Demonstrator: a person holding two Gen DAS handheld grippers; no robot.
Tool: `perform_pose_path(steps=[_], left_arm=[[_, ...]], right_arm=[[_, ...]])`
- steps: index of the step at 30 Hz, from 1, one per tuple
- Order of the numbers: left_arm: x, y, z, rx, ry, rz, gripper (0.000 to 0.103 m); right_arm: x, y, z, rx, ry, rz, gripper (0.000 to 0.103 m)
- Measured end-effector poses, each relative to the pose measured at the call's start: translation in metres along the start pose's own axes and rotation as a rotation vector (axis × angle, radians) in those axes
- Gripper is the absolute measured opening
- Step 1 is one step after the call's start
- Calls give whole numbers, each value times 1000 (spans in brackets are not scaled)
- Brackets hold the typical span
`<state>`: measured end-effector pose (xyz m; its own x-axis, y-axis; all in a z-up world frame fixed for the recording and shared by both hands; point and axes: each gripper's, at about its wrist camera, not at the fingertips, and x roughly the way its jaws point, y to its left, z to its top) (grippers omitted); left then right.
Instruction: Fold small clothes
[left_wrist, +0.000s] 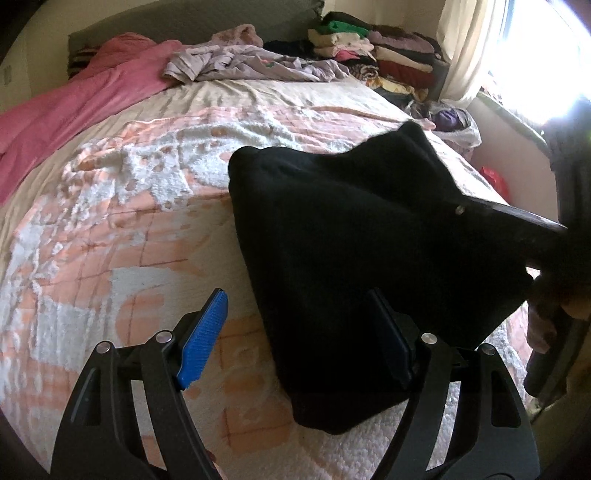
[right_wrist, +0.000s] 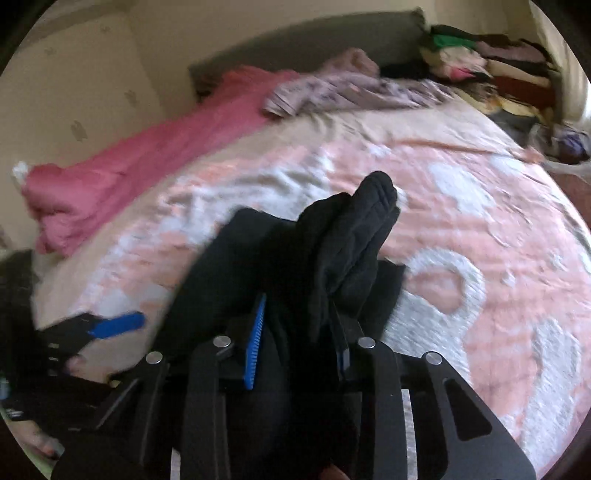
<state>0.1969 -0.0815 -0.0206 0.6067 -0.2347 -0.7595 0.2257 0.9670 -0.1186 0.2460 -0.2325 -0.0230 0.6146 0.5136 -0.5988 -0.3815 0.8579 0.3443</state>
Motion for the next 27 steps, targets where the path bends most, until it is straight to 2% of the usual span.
perform_pose_path(steps=[2,6,12,14,16,17,22,27], left_arm=[[-2,2,-1,-14,3,-9,69],[8,1,-5,-14,28,-27,71],[15,-1,-6,-20,39,-48,75],[14,-1,-7,-18,40,-50,75],[14,-2,-7,-10,39,-46,75],[13,-2,-7,-7,38,-43,75],[10,0,-8,-5,35,-42,74],[2,-1,-11,-3,21,-32,74]], right_arm=[[1,-8,2,24,-9,33,28],[19,-37,-7,118,68,-7,28],[21,-51,-24,156,71,-31,32],[17,-53,-30,160,84,-84,43],[14,-52,-31,154,86,-124,49],[13,-51,-32,151,87,-154,58],[1,-43,-38,146,75,-208,63],[-33,-25,-47,140,11,-136,63]])
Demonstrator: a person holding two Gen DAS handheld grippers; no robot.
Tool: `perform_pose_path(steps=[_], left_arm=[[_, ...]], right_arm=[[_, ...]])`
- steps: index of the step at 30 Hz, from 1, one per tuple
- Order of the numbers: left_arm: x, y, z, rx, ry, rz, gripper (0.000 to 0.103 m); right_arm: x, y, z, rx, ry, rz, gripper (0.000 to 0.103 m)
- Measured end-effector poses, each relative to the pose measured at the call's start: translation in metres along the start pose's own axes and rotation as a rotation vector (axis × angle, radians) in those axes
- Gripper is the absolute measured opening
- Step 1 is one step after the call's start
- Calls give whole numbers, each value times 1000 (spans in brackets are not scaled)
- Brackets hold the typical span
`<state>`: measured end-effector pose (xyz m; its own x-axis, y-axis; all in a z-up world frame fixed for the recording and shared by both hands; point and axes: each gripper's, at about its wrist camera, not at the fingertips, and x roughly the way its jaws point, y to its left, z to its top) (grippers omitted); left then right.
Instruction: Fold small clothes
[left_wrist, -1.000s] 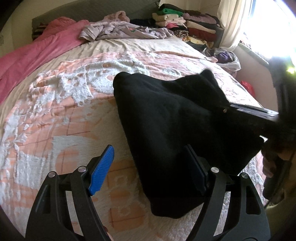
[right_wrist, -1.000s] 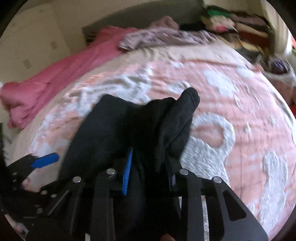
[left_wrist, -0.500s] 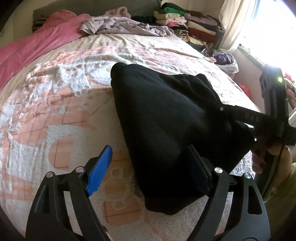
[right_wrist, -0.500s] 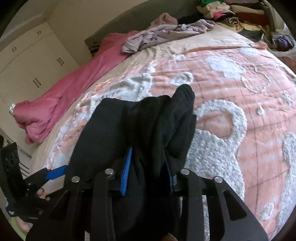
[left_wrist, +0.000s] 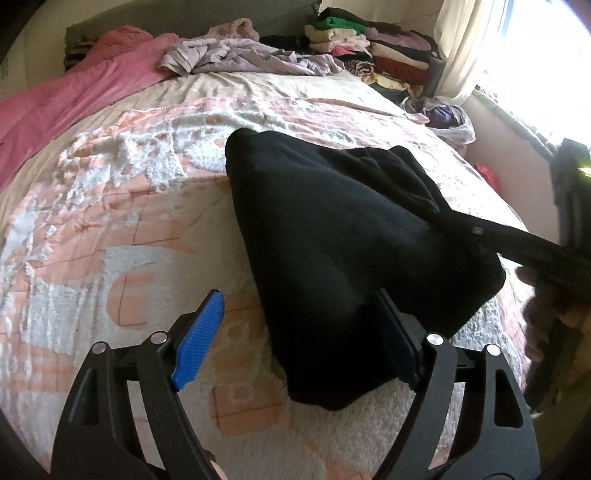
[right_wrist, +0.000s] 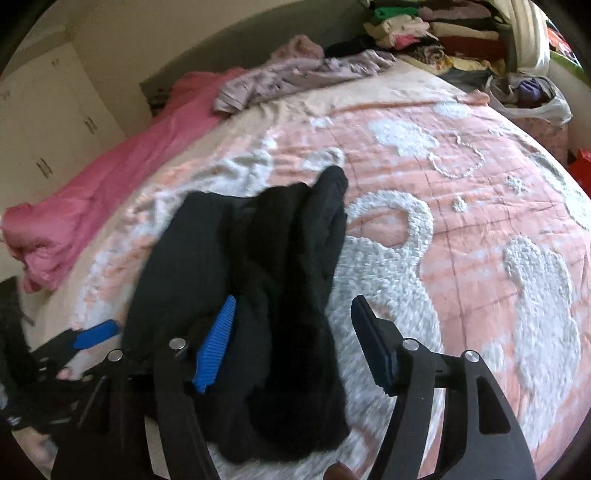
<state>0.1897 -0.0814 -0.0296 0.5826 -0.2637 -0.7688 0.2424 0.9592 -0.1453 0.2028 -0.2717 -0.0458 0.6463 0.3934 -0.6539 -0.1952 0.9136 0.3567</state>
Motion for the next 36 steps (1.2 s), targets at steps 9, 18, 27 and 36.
perform_pose_path(steps=[9,18,27,36], left_arm=[[7,0,-14,-21,28,-27,75],[5,0,-14,-28,31,-23,75],[-2,-1,-15,-36,20,-25,75],[-28,-6,-13,-35,-23,-23,88]], right_arm=[[6,1,-27,-41,51,-75,43],[-5,4,-31,-11,13,-87,52],[-38,7,-35,37,-70,-116,86],[-81,22,-39,12,-167,-115,98]])
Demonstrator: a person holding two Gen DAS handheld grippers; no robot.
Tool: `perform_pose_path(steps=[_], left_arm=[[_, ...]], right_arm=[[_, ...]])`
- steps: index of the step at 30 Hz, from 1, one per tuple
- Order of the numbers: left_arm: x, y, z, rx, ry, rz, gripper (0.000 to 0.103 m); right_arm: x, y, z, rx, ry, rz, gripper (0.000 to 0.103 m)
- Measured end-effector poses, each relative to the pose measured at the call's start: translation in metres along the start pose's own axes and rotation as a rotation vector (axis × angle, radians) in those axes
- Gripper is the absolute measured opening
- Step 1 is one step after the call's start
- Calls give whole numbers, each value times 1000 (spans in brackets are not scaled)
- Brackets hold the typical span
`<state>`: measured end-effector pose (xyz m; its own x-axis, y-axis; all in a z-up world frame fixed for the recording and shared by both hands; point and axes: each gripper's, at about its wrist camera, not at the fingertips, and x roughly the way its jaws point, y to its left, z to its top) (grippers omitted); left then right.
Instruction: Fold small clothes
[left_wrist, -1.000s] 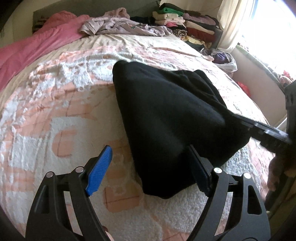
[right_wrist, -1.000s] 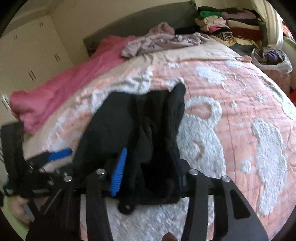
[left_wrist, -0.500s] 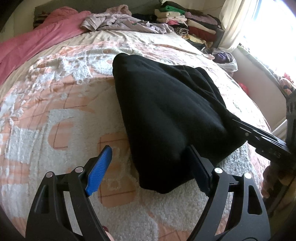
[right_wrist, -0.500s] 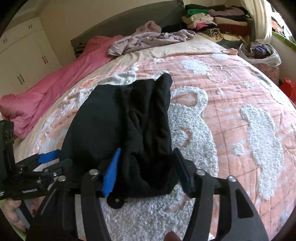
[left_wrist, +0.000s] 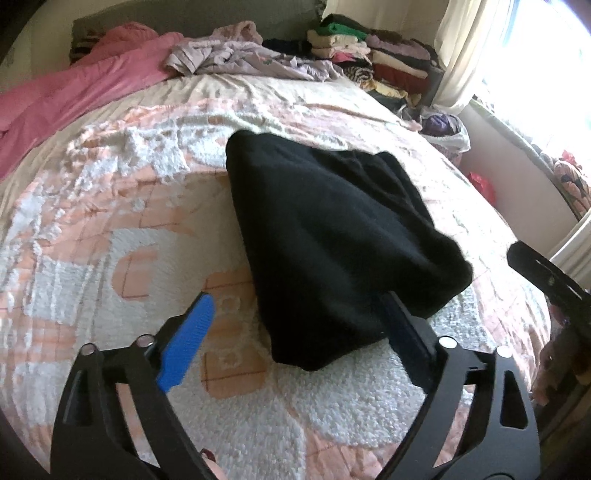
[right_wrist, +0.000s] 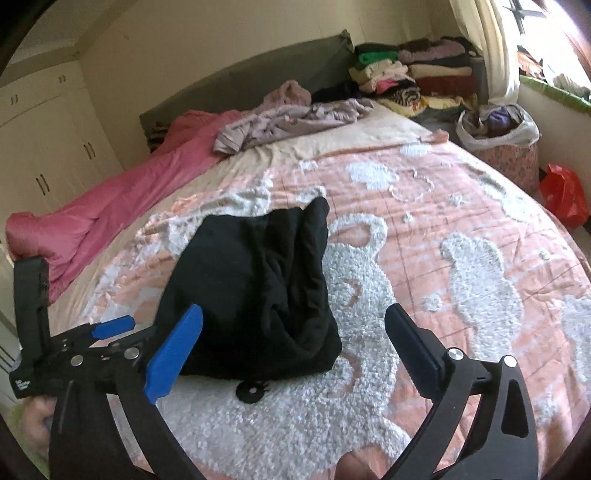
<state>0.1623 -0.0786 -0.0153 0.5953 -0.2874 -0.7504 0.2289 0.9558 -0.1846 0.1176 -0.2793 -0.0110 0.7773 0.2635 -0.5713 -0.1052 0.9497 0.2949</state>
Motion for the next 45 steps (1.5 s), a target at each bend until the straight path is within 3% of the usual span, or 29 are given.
perform_pose_path(steps=[2,20,31,45], left_arm=[[-9,-1,0,0,-17,4,93],[-74,-3,-25,12,-117,44,94],[-93,-8,-69,65,-126,77,94],[-77,-5,-115,33,-83,89,94]], right_arm=[[-10,3,0,-3,-19,1,98],[-79,33,-26,-60,-101,7,99],[-97,50,-60,-112,-63,19,99],[-70,48,-111,-146,26,-108,99]])
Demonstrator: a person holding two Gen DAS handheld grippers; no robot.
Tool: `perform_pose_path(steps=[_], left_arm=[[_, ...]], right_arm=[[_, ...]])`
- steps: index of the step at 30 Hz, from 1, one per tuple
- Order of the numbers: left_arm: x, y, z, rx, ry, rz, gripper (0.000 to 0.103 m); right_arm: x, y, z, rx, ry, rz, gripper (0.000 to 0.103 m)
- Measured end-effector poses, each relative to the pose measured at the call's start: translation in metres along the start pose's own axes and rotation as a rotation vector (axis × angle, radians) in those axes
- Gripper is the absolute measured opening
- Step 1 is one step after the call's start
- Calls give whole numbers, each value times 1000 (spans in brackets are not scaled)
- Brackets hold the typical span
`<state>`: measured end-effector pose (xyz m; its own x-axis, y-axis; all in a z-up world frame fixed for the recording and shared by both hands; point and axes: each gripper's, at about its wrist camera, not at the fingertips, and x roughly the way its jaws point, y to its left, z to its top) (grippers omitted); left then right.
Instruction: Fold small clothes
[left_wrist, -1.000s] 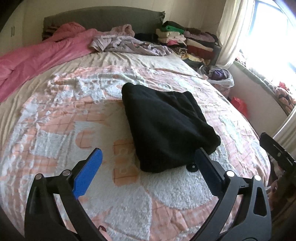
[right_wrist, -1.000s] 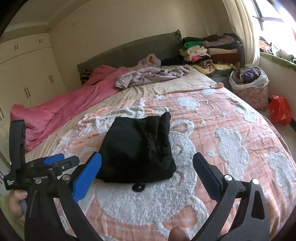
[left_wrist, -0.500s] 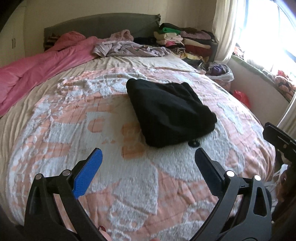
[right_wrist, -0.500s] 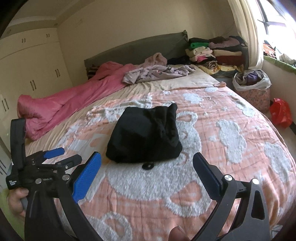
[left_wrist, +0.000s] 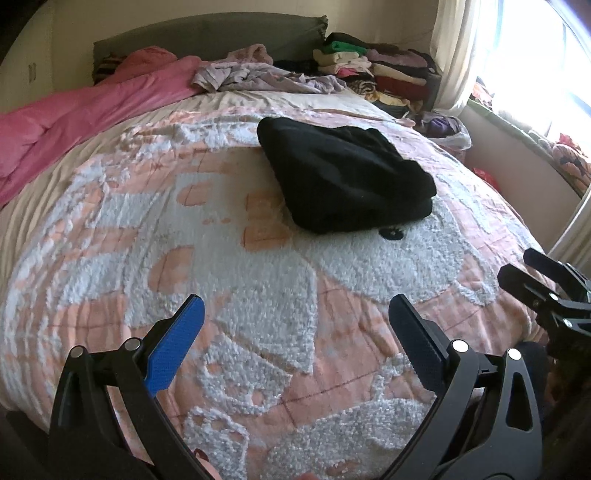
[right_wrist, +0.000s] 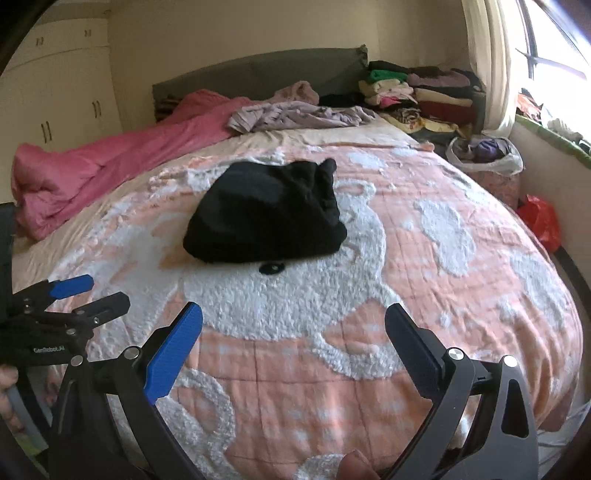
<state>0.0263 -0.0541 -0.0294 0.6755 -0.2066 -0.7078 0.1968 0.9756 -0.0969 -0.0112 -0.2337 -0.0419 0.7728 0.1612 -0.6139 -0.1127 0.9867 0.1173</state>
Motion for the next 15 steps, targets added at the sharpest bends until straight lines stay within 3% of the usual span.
perform_pose_path(steps=[15], left_arm=[[6,6,-4,-31,16,2,94]], right_arm=[[4,-3,-4,12,7,-3,99]])
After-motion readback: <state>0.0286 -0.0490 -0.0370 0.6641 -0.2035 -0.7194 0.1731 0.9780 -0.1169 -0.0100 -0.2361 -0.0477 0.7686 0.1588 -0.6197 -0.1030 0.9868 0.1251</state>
